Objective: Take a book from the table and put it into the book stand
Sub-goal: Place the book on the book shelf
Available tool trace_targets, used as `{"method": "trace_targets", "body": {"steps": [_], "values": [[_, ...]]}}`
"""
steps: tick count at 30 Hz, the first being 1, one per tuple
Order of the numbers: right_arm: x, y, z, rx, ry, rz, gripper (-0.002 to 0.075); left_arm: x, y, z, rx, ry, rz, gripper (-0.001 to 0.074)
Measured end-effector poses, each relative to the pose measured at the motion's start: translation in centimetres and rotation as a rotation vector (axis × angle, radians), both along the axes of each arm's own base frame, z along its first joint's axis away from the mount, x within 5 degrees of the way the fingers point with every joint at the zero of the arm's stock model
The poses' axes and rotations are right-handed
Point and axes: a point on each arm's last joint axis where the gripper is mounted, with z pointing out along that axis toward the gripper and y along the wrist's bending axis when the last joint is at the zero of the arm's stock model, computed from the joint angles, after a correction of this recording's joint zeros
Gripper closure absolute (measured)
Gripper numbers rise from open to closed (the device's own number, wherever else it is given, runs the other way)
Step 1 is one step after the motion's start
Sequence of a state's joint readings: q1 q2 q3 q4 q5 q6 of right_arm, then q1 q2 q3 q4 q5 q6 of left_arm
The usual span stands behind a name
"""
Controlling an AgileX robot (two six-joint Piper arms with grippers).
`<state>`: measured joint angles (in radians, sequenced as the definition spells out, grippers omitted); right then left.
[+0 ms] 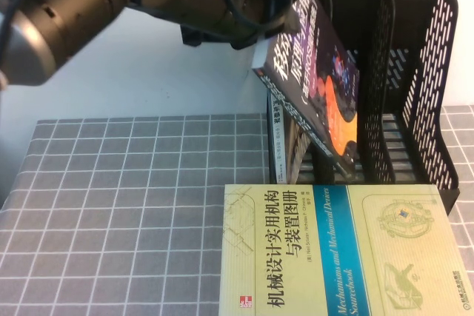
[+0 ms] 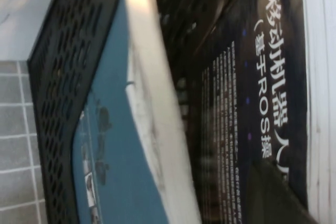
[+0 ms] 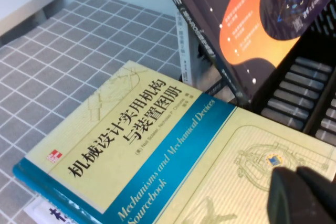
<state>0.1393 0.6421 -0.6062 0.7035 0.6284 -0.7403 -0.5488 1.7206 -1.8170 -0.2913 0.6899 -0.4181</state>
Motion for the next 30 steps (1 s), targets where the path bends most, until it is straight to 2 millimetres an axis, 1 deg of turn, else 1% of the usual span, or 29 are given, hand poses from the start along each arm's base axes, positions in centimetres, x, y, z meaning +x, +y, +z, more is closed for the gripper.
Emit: {"method": "trace_targets", "body": {"steps": [5, 9, 13, 17, 22, 28, 29, 30], "values": [[0.0, 0.0, -0.1, 0.006, 0.006, -0.004, 0.0729, 0.7, -1.1, -1.2, -0.024, 0.023, 0.017, 0.0624], [0.0, 0.0, -0.1, 0.007, 0.007, -0.005, 0.0729, 0.9, -2.5, -1.6, -0.017, -0.042, 0.01, 0.0625], [0.0, 0.0, -0.1, 0.002, 0.006, -0.005, 0.0729, 1.0, -3.9, -2.1, 0.016, -0.079, 0.034, 0.0624], [0.0, 0.0, -0.1, 0.0, 0.006, -0.005, 0.0729, 1.8, -5.0, -3.5, 0.083, -0.1, 0.1, 0.0625], [0.0, 0.0, -0.3, -0.001, 0.011, -0.005, 0.0729, 3.2, -6.0, -5.0, 0.098, -0.116, 0.171, 0.0625], [-0.2, 0.1, -0.4, -0.005, 0.033, 0.014, 0.0729, 3.9, -6.5, -5.7, 0.095, -0.143, 0.173, 0.0624], [-0.2, 0.1, -0.5, -0.006, 0.038, 0.019, 0.0729, 4.0, -6.6, -5.9, 0.098, -0.145, 0.17, 0.0615], [-0.3, 0.1, -0.5, -0.007, 0.043, 0.023, 0.0729, 4.1, -6.7, -6.0, 0.097, -0.146, 0.168, 0.059]]}}
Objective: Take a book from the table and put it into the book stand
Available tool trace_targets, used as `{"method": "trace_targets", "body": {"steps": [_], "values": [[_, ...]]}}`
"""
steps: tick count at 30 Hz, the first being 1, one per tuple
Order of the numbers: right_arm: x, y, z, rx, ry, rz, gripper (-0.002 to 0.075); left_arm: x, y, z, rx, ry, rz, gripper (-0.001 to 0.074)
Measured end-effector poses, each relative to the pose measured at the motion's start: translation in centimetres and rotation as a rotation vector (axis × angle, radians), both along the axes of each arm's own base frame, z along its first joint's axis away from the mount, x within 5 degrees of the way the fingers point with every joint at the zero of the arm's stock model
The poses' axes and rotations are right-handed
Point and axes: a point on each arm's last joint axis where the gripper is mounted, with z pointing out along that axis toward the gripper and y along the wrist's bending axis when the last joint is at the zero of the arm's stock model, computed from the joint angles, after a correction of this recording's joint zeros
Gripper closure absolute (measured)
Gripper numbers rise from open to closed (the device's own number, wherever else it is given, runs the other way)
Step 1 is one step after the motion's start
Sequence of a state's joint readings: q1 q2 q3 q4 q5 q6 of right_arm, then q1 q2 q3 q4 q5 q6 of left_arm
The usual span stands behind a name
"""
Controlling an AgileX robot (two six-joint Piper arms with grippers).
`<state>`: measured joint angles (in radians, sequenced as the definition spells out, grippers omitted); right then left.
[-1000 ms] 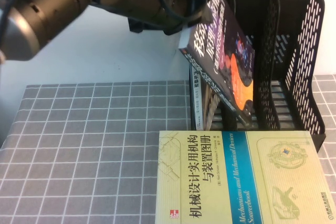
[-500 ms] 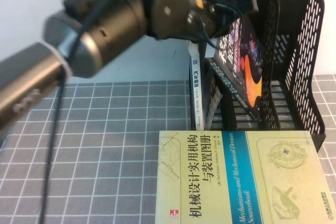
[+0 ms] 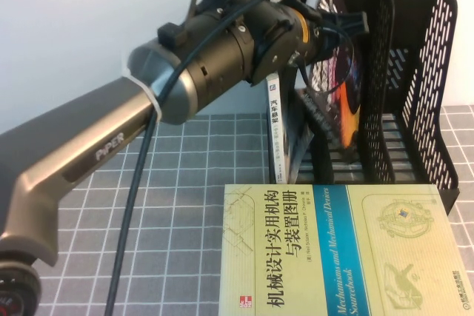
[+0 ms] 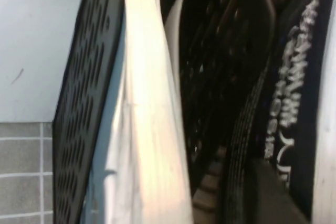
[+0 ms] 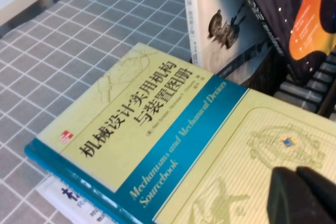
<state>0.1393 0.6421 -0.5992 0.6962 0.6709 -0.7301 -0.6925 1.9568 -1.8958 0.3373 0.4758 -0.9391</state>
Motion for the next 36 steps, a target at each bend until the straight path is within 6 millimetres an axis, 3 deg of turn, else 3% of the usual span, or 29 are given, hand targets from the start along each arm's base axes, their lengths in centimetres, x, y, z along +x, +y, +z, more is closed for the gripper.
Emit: {"method": "trace_targets", "body": {"steps": [6, 8, 11, 16, 20, 24, 28, 33, 36], "values": [[-0.1, 0.0, -0.1, -0.002, 0.008, 0.007, 0.0729, 0.2, -0.1, 0.2, -0.009, -0.027, -0.008, 0.0247], [-0.1, 0.0, -0.1, -0.001, 0.017, 0.0, 0.0729, 0.0, 0.1, 1.0, -0.022, -0.032, -0.007, 0.021], [-0.1, -0.2, -0.4, -0.021, 0.044, -0.014, 0.0729, -1.0, 1.2, 3.5, -0.012, -0.048, -0.002, 0.0296], [-0.9, -0.6, -1.5, -0.132, 0.153, 0.021, 0.0729, -5.1, 4.9, 10.7, 0.128, -0.161, -0.052, 0.0622], [-1.4, -1.4, -3.0, -0.275, 0.316, 0.033, 0.0729, -8.9, 8.6, 14.0, 0.315, -0.151, -0.083, 0.0713], [-1.5, -2.8, -4.0, -0.443, 0.429, -0.028, 0.0729, -11.5, 11.9, 14.1, 0.502, -0.015, -0.039, 0.0731], [-1.0, -4.4, -3.8, -0.525, 0.385, -0.217, 0.0729, -14.2, 14.6, 14.2, 0.551, 0.005, -0.007, 0.0734], [-0.5, -4.5, -2.3, -0.378, 0.152, -0.35, 0.0729, -19.7, 18.8, 14.5, 0.44, -0.088, 0.008, 0.0734], [-0.5, -4.3, -2.3, -0.291, 0.012, -0.376, 0.0729, -22.7, 20.8, 12.9, 0.377, -0.156, -0.014, 0.0734]]}}
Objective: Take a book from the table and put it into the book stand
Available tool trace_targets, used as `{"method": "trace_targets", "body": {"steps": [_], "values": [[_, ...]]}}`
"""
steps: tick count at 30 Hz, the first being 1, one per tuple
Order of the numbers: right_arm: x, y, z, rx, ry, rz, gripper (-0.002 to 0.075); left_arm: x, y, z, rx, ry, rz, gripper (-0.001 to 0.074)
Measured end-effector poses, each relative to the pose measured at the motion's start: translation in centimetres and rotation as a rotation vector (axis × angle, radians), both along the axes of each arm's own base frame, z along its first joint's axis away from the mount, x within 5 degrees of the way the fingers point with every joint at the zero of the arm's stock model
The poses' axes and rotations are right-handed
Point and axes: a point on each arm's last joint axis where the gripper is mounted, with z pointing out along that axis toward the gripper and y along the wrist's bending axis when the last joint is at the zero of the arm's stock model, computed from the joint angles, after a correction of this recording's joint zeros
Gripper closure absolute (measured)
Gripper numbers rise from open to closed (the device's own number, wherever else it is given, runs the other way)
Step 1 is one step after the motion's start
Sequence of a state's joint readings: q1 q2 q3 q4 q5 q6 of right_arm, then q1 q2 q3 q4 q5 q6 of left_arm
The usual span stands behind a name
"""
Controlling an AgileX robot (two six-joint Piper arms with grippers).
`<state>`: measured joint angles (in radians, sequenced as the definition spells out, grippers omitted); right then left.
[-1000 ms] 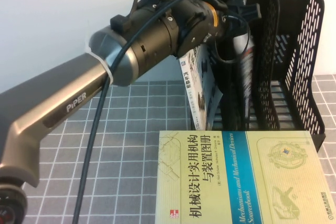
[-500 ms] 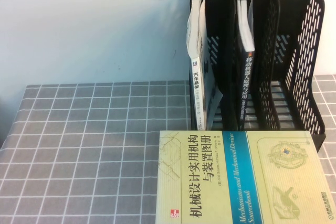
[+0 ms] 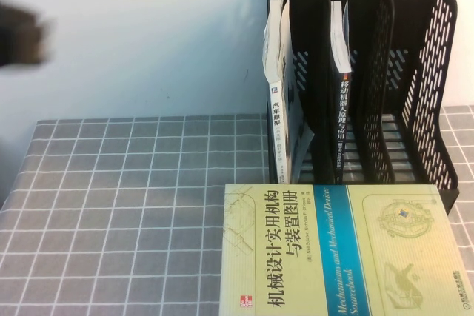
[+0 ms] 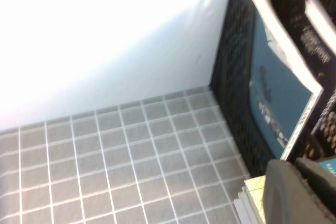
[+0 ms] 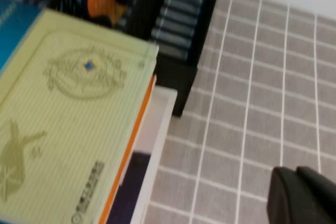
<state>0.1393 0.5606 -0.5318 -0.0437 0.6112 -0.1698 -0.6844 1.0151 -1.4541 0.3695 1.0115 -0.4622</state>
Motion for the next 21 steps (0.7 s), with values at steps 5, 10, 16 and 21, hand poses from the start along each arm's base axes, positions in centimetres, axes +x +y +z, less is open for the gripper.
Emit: {"method": "trace_targets", "body": {"steps": [5, 10, 16, 21], "values": [[0.0, 0.1, -2.4, 0.039, -0.107, 0.001, 0.0729, -4.3, 3.0, -3.4, -0.068, -0.124, -0.06, 0.0734], [-0.3, 0.1, -5.7, 0.036, -0.041, -0.001, 0.0729, -6.4, 4.4, -7.4, -0.101, -0.184, -0.092, 0.0734], [-1.0, 0.1, -8.2, 0.041, 0.069, -0.007, 0.0729, -7.3, 5.1, -9.3, -0.105, -0.275, -0.116, 0.0734], [-1.4, 0.1, -8.8, 0.049, 0.134, -0.01, 0.0729, -7.2, 5.0, -10.7, -0.079, -0.25, -0.116, 0.0734]]}}
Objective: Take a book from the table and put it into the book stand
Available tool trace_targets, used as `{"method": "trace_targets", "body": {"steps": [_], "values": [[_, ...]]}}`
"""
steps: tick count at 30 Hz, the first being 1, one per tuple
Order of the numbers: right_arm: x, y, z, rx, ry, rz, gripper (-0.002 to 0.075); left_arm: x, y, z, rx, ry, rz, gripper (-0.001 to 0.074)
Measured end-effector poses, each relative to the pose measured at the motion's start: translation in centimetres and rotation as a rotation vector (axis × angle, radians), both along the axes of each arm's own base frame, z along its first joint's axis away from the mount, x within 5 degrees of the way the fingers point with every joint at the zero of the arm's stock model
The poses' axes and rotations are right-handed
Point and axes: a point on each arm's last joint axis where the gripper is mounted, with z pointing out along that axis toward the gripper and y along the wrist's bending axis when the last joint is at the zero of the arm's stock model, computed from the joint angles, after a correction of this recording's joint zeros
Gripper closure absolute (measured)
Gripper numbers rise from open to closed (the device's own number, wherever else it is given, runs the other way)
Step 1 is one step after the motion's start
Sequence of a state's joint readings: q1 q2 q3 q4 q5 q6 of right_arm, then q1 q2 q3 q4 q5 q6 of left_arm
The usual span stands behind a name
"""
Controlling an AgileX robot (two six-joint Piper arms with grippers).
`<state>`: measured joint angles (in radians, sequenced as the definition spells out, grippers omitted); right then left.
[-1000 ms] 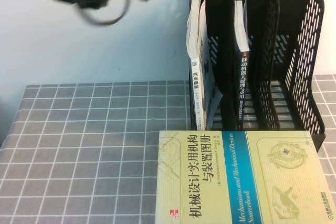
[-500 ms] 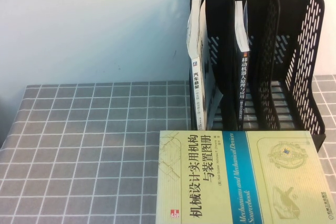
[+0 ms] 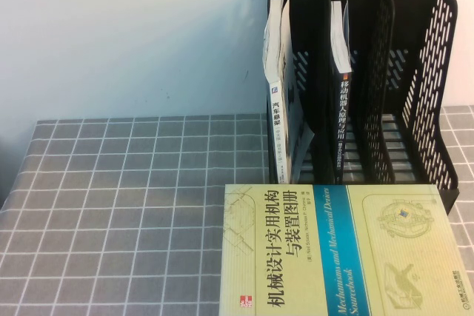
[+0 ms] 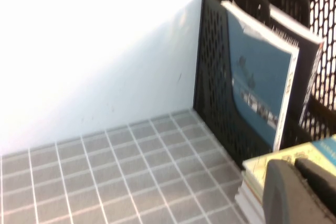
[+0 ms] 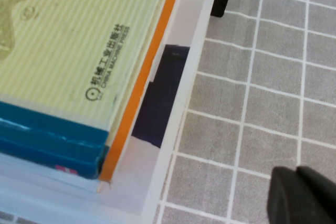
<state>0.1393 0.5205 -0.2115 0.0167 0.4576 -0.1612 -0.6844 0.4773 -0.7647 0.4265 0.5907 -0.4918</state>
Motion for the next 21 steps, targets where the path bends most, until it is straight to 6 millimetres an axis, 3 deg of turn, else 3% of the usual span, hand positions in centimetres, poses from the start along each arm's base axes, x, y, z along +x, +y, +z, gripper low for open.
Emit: {"method": "trace_targets", "body": {"steps": [15, 21], "values": [[-0.1, 0.0, -0.1, 0.002, 0.01, 0.0, 0.0729, 0.5, -0.4, -3.6, 0.065, 0.114, 0.005, 0.0734], [-0.1, 0.0, -0.1, 0.002, 0.013, 0.0, 0.0729, -0.9, 0.9, -6.2, -0.018, 0.184, 0.07, 0.0734]]}}
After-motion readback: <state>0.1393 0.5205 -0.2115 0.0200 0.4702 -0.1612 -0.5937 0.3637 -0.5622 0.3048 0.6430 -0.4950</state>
